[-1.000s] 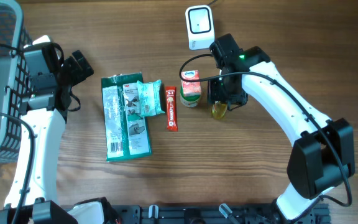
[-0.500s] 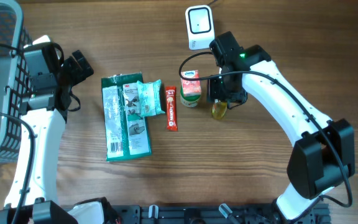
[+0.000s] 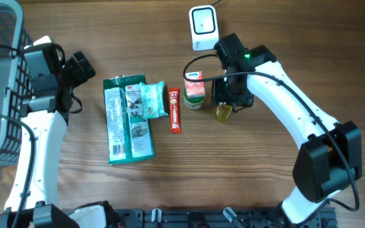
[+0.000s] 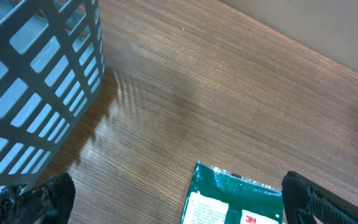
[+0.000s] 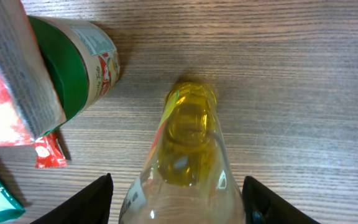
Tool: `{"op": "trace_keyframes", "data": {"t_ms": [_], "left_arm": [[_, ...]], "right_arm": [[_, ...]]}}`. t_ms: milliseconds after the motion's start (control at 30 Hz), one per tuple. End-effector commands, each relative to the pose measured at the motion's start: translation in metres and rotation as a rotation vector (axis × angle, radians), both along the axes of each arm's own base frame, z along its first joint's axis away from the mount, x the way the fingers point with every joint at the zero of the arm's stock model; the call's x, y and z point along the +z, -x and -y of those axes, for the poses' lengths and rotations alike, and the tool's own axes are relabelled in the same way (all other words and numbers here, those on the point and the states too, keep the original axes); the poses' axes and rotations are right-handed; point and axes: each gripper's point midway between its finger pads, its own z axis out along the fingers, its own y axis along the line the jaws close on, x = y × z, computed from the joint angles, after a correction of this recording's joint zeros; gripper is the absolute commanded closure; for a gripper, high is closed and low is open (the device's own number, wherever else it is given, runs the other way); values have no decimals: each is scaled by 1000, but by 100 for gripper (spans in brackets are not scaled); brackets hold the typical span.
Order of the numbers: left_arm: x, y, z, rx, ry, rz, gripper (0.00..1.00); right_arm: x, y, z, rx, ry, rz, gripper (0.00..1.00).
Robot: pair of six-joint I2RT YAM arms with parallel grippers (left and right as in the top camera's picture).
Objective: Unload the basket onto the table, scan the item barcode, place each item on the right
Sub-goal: 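Lower the right gripper around the oil bottle neck and close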
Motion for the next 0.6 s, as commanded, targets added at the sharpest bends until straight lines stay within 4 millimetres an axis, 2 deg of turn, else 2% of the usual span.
{"op": "trace_keyframes", "data": {"t_ms": [0, 167, 433, 567], "left_arm": [[9, -1, -2, 1, -14, 19, 0], [9, -1, -2, 1, -13, 19, 0], [9, -1, -2, 1, -13, 19, 0], [9, -1, -2, 1, -14, 19, 0]], "right_arm": [[18, -9, -2, -16, -18, 50, 33], [18, -9, -2, -16, -17, 49, 43], [7, -1, 5, -22, 16, 21, 45], [7, -4, 3, -22, 8, 36, 48]]}}
